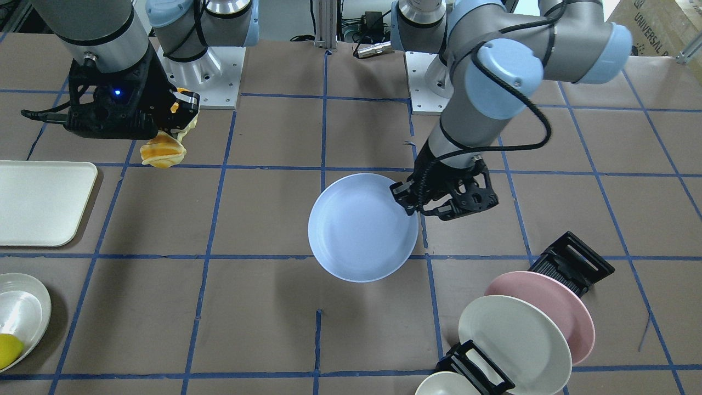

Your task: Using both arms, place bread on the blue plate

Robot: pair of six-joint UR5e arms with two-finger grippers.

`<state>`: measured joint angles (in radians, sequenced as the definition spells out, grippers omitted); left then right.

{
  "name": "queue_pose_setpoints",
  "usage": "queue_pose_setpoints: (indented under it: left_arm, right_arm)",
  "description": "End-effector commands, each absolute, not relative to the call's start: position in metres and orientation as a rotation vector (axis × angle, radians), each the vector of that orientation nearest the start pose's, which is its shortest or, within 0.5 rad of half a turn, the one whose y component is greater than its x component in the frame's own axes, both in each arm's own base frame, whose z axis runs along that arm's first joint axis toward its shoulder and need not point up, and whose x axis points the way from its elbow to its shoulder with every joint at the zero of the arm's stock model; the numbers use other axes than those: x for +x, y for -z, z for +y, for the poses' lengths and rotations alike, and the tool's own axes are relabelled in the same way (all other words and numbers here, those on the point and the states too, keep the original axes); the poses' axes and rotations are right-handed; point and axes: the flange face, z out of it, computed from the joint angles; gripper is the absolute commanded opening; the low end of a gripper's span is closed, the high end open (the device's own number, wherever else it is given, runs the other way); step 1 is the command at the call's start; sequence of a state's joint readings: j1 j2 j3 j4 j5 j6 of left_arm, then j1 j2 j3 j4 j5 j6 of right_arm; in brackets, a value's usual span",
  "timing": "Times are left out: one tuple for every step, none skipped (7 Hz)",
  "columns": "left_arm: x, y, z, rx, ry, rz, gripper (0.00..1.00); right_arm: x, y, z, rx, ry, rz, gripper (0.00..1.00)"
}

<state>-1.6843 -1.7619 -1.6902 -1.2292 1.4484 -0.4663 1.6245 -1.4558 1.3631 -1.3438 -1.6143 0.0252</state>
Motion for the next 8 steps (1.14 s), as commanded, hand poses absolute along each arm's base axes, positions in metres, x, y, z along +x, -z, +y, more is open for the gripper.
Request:
queue_pose_setpoints:
  left_arm:
    - [-0.267,-0.329,-0.507,-0.572,0.059,3.223,0.11]
    - [-0.273,-0.318,-0.513,-0.55,0.043,3.223,0.99]
    - [-0.275,-0.314,-0.521,-0.538,0.055,3.228,1.0]
    - [-0.273,-0.323,-0.527,-0.5,0.088,3.242,1.0]
    - [-0.262,-0.332,-0.535,-0.227,0.117,3.266,1.0]
    - [-0.216,-0.342,-0.556,0.006,0.131,3.26,1.0]
    - [-0.157,-0.361,-0.574,0.098,0.129,3.249,1.0]
    - [-0.105,-0.392,-0.589,0.148,0.102,3.242,1.0]
  right_arm:
    - [0.157,-0.508,-0.518,-0.051,-0.215,3.185,0.01]
    - [0.157,-0.508,-0.517,-0.051,-0.212,3.182,0.01]
    - [0.157,-0.508,-0.517,-0.051,-0.21,3.182,0.01]
    - [0.157,-0.502,-0.524,-0.053,-0.21,3.182,0.01]
    - [0.163,-0.491,-0.538,-0.053,-0.185,3.183,0.01]
    - [0.18,-0.478,-0.548,-0.086,-0.15,3.185,0.01]
    - [0.214,-0.46,-0.556,-0.112,-0.124,3.185,0.01]
    - [0.266,-0.43,-0.56,-0.141,-0.111,3.18,0.01]
